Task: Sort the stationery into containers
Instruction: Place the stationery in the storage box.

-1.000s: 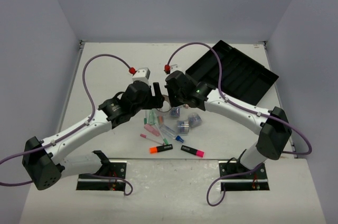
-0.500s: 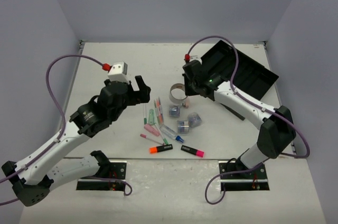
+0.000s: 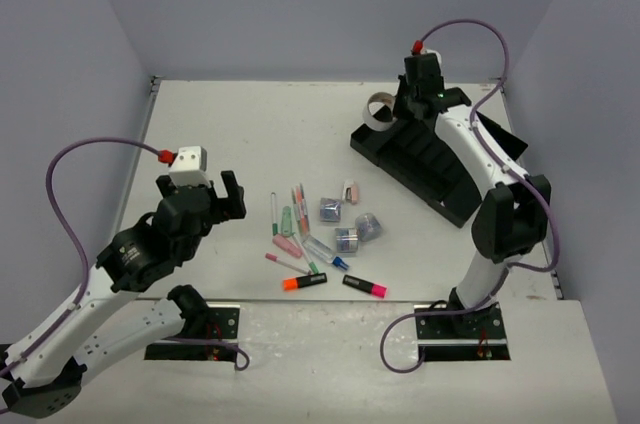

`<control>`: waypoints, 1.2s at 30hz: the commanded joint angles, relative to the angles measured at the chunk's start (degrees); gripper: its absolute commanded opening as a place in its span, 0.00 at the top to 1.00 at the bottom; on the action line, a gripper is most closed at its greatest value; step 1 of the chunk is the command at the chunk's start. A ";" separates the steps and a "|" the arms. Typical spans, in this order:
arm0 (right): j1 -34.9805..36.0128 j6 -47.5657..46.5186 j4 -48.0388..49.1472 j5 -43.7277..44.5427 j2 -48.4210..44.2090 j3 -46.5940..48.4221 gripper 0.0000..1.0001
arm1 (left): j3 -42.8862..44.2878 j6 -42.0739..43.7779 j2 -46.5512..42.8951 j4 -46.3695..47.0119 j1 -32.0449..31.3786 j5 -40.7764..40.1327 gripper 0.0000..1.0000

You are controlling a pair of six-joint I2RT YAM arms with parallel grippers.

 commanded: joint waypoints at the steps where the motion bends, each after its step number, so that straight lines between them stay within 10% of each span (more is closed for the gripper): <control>1: -0.86 -1.82 -1.38 0.69 7.62 9.34 1.00 | -1.98 0.39 -1.68 2.02 -0.14 -2.77 0.00; 10: -2.76 -6.17 -6.04 1.55 21.38 23.58 1.00 | -2.57 0.96 -0.21 2.89 -0.23 -1.64 0.00; 36: -6.57 -7.83 -5.71 -2.09 23.43 19.33 1.00 | -2.90 1.84 0.58 3.77 -0.14 -0.64 0.00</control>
